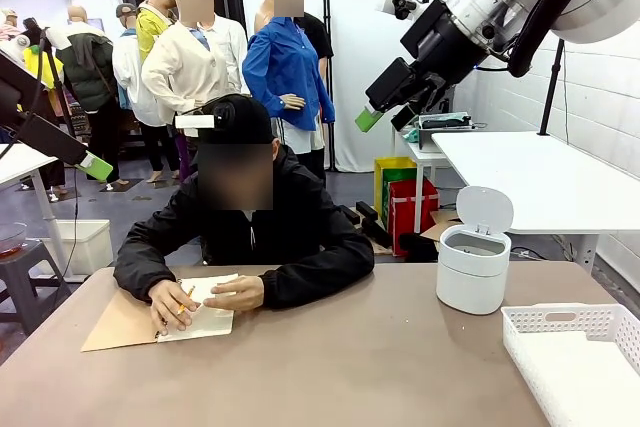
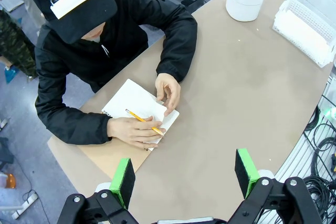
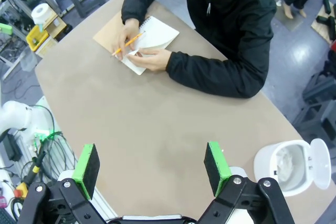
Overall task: Sort the paper based on its condition.
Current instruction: If a person hands you a paper, place it in the Organizing basket , and if it's crumpled, put it in the Trash can.
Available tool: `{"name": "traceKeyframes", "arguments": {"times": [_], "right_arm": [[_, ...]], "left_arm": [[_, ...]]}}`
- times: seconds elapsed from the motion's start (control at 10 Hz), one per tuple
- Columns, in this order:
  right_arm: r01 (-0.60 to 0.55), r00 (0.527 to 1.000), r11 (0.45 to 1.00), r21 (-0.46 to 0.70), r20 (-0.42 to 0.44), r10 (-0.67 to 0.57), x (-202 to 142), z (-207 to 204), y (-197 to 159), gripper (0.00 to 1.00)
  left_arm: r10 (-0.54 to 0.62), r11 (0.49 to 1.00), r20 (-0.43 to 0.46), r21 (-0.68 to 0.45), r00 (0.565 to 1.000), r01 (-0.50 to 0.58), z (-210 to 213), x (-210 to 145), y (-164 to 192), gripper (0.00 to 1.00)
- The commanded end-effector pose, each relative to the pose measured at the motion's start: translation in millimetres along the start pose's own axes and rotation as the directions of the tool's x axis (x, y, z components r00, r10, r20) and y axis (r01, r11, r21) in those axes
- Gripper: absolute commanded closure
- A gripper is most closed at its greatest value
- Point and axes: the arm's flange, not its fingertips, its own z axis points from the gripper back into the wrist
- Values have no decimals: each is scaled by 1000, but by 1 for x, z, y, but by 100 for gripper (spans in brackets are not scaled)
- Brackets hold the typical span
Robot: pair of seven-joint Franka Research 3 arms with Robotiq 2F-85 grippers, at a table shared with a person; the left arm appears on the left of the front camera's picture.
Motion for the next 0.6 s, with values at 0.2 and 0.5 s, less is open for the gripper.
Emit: {"name": "traceKeyframes", "arguments": {"times": [0.2,0.5], "right_arm": [[9,1000,1000,0,-2,-9,0,-1,-1,0],[9,1000,1000,0,-2,-9,0,-1,-1,0]], "left_arm": [[6,1000,4,-1,1000,-6,1,0,1,0],[6,1000,4,-1,1000,-6,1,0,1,0]]}}
